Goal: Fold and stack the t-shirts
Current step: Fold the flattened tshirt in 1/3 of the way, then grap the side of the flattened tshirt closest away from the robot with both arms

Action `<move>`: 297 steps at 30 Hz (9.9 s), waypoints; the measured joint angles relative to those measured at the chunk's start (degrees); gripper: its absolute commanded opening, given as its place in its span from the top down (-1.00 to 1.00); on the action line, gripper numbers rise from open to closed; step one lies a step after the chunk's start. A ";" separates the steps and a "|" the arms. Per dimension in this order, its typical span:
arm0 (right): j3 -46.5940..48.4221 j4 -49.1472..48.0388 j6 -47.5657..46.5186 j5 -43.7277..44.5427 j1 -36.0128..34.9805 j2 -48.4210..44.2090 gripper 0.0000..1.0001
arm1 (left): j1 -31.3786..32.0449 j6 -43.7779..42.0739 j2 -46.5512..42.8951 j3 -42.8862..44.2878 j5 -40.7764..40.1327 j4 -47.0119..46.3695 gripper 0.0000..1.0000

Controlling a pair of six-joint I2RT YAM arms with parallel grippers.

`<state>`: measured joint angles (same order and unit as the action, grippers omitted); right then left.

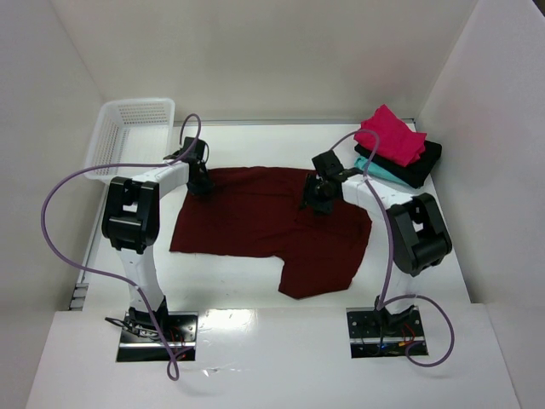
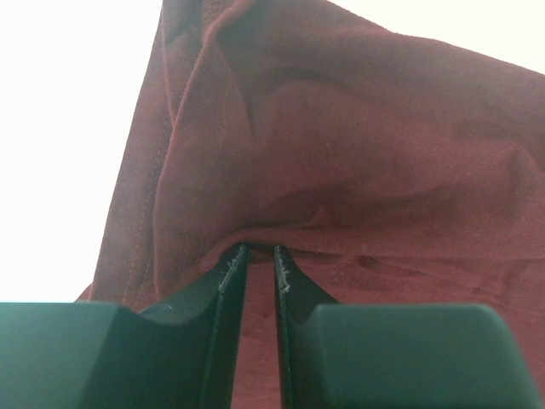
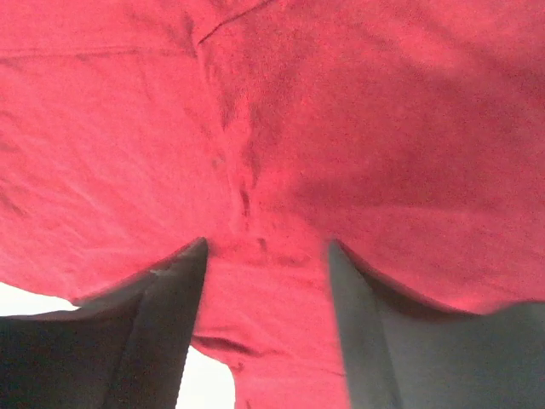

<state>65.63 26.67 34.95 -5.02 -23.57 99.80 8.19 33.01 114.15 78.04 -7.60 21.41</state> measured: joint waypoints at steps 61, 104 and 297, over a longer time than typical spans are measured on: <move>-7.96 4.11 3.97 16.61 9.94 -1.77 0.46 | -2.47 2.90 -2.88 -3.48 -9.41 2.31 0.23; -7.08 1.11 -0.32 15.19 12.74 -3.21 0.28 | -5.03 2.95 -2.75 -3.30 -6.49 1.70 0.13; -33.02 6.65 23.19 11.74 7.19 -31.92 -0.28 | -10.92 12.31 -42.93 -26.81 6.02 4.83 -0.77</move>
<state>32.61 33.32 58.14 6.72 -16.38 67.88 -2.74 45.33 71.22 51.23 -1.57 26.24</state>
